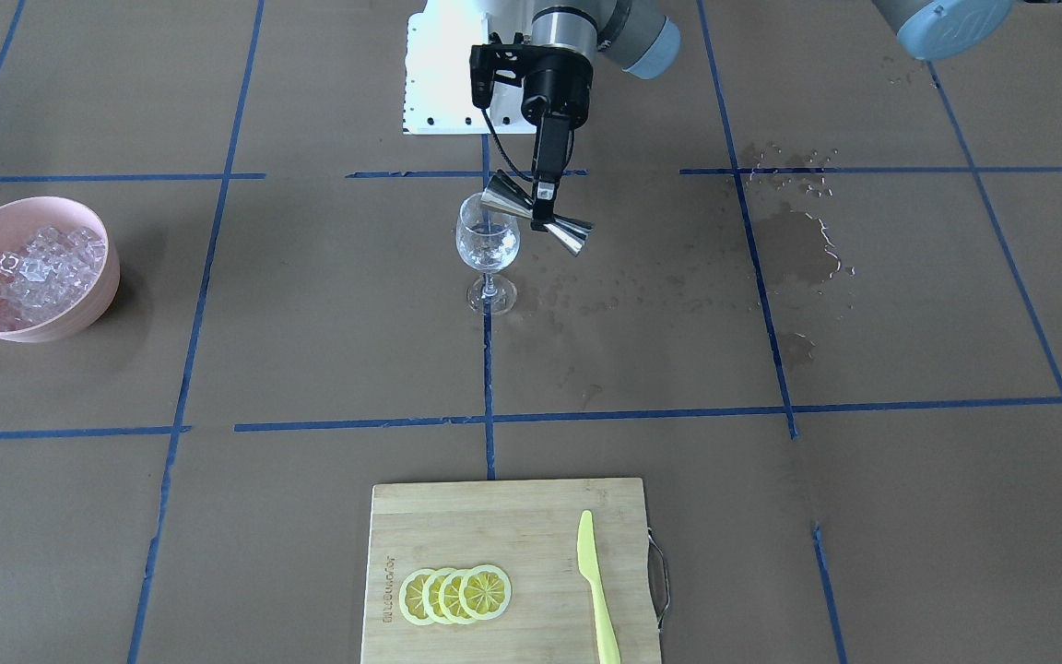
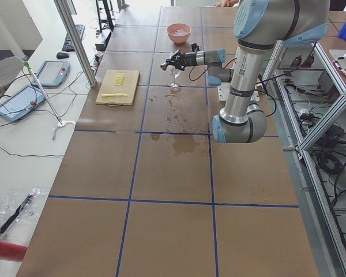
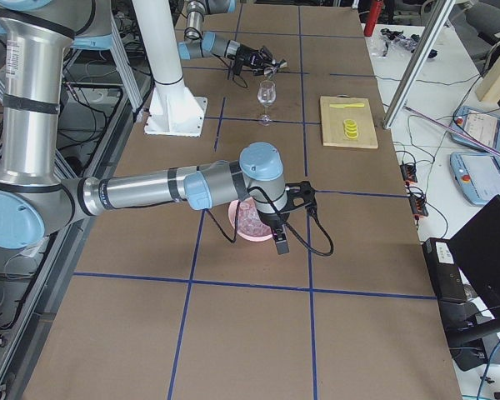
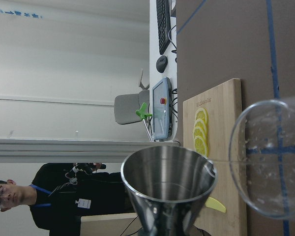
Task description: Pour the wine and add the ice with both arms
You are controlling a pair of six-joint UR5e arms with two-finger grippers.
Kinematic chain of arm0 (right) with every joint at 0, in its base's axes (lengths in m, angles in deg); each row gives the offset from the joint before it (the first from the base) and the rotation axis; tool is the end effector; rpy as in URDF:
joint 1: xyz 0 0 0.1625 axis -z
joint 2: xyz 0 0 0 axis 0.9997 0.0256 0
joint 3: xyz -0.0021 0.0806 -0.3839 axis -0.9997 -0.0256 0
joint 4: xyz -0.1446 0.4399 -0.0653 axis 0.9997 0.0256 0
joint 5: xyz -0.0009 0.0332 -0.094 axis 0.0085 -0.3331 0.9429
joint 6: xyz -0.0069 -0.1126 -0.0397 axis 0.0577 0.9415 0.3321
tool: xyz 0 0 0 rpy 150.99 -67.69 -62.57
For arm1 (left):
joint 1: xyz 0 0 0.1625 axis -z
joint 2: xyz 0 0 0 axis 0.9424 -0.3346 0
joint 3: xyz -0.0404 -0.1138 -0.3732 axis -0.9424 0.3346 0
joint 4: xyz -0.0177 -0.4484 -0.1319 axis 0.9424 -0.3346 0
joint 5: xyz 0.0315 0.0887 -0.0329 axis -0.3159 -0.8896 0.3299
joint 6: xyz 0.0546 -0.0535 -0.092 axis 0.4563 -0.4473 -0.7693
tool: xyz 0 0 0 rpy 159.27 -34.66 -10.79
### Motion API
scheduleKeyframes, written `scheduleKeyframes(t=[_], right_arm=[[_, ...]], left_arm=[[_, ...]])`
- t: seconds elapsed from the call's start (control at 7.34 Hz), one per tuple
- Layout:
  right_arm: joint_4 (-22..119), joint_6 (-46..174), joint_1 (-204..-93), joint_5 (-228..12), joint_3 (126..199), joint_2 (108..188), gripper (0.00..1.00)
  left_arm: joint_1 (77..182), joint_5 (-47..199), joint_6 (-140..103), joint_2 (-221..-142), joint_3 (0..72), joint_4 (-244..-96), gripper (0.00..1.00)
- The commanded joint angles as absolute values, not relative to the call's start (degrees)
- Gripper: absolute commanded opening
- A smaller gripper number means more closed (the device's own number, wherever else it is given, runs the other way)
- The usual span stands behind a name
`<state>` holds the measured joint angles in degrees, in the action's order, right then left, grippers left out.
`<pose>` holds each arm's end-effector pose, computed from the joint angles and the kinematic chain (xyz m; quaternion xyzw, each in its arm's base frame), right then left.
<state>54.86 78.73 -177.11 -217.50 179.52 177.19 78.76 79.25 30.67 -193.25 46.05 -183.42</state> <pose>0.0406 -0.5021 0.5201 0.1363 -0.3592 -0.0544 0.9216 0.5574 -0.3260 0.1052 0.6689 -0.1531 0.3532 0.6359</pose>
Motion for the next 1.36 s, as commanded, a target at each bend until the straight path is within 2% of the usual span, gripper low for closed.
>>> scheduleKeyframes(t=[0.0,0.27,0.54,0.95,1.23], right_arm=[[54.9,78.7,-177.1,-217.5,179.8,177.2,1.00],[54.9,78.7,-177.1,-217.5,179.8,177.2,1.00],[54.8,78.7,-177.1,-217.5,180.1,177.2,1.00],[54.8,78.8,-177.1,-217.4,180.1,177.2,1.00],[54.8,78.8,-177.1,-217.4,180.1,177.2,1.00]], left_arm=[[78.7,79.4,30.8,-193.1,48.9,-185.3,0.00],[79.2,79.6,30.8,-192.5,52.0,-188.4,0.00],[79.9,83.2,30.5,-189.7,54.0,-197.6,0.00],[81.0,86.7,30.5,-183.0,54.0,-207.0,0.00],[81.6,88.8,30.4,-173.8,54.0,-219.1,0.00]])
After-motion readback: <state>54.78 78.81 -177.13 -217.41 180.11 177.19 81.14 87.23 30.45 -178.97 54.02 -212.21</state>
